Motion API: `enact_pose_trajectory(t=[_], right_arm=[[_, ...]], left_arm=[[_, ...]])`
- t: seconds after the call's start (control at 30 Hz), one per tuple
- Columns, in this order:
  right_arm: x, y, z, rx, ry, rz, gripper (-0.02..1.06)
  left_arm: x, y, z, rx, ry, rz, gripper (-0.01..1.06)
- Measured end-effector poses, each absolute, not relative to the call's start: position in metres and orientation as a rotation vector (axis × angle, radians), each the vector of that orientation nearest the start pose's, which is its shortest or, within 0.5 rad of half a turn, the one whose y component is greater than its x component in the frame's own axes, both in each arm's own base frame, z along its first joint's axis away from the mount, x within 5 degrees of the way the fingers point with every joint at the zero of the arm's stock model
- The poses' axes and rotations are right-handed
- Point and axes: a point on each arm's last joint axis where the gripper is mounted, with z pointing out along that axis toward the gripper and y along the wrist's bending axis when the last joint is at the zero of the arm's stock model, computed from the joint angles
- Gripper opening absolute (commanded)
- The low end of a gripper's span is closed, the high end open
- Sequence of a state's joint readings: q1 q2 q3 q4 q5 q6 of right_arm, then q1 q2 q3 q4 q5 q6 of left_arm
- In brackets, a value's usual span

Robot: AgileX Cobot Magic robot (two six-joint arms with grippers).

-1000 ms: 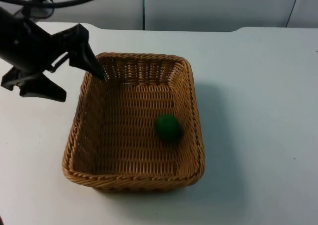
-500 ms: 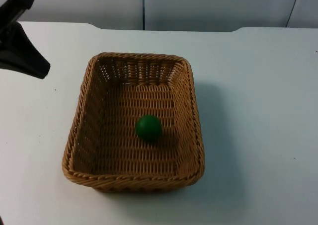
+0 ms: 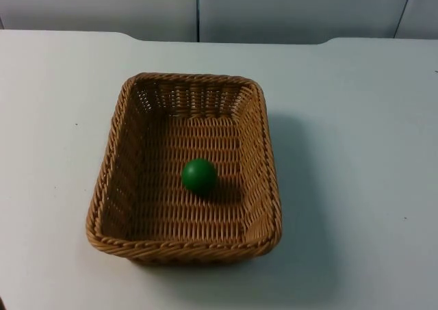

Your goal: Pick up the basket with the left hand and place the ball into the basket with the right hand.

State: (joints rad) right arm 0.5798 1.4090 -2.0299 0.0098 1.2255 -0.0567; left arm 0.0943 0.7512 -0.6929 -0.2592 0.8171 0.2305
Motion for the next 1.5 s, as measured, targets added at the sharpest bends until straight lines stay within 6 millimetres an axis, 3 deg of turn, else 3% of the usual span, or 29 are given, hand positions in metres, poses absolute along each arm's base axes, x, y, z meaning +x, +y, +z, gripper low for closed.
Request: enact_pose_trajectory(t=[0.03,0.07,0.1,0.2,0.23,0.3,0.37,0.4,0.5,0.57,0.6,0.73,0.77,0.8,0.9,1.07,1.27,1.5], right_arm=[[0.202,0.129,0.547,-0.611,1.991,0.298,0.0],[0.202,0.129,0.547,-0.611,1.991,0.298,0.0],[0.193,0.115,0.556,-0.547,1.963,0.245,0.0],[0.17,0.09,0.561,-0.45,1.937,0.181,0.0],[0.17,0.09,0.561,-0.45,1.937,0.181,0.0],[0.151,0.073,0.552,-0.409,1.947,0.132,0.0],[0.138,0.06,0.525,-0.399,2.01,0.075,0.0],[0.138,0.06,0.525,-0.399,2.01,0.075,0.0],[0.115,0.043,0.471,-0.406,2.112,0.027,0.0],[0.097,0.032,0.431,-0.426,2.136,0.022,0.0],[0.097,0.032,0.431,-0.426,2.136,0.022,0.0],[0.06,0.01,0.367,-0.442,2.135,0.047,0.0],[0.06,0.01,0.367,-0.442,2.135,0.047,0.0],[0.046,0.002,0.345,-0.442,2.126,0.072,0.0],[0.02,-0.006,0.316,-0.48,2.059,0.173,0.0],[-0.009,-0.012,0.3,-0.545,1.926,0.307,0.0],[-0.008,-0.004,0.281,-0.619,1.993,0.368,0.0],[-0.007,-0.002,0.279,-0.619,1.992,0.381,0.0]], left_arm=[[0.113,-0.001,0.318,0.039,2.284,-0.064,0.0],[0.113,-0.001,0.318,0.039,2.284,-0.064,0.0],[0.085,0.003,0.324,0.014,2.233,0.027,0.0],[0.031,0.005,0.33,-0.041,2.104,0.127,0.0],[0.031,0.005,0.33,-0.041,2.104,0.127,0.0],[0.008,0.004,0.329,-0.055,2.037,0.132,0.0],[-0.01,0.002,0.325,-0.043,1.989,0.137,0.0],[-0.01,0.002,0.325,-0.043,1.989,0.137,0.0],[-0.028,-0.001,0.321,0.042,1.932,0.114,0.0],[-0.031,-0.002,0.319,0.139,1.934,0.1,0.0],[-0.031,-0.002,0.319,0.139,1.934,0.1,0.0],[-0.029,-0.003,0.305,0.239,2.02,0.06,0.0],[-0.029,-0.003,0.305,0.239,2.02,0.06,0.0],[-0.027,-0.003,0.301,0.243,2.042,0.059,0.0],[-0.021,-0.004,0.287,0.253,2.106,0.037,0.0],[-0.019,-0.005,0.281,0.257,2.132,0.024,0.0],[-0.019,-0.005,0.282,0.265,2.122,0.019,0.0],[-0.018,-0.005,0.283,0.264,2.107,0.016,0.0]])
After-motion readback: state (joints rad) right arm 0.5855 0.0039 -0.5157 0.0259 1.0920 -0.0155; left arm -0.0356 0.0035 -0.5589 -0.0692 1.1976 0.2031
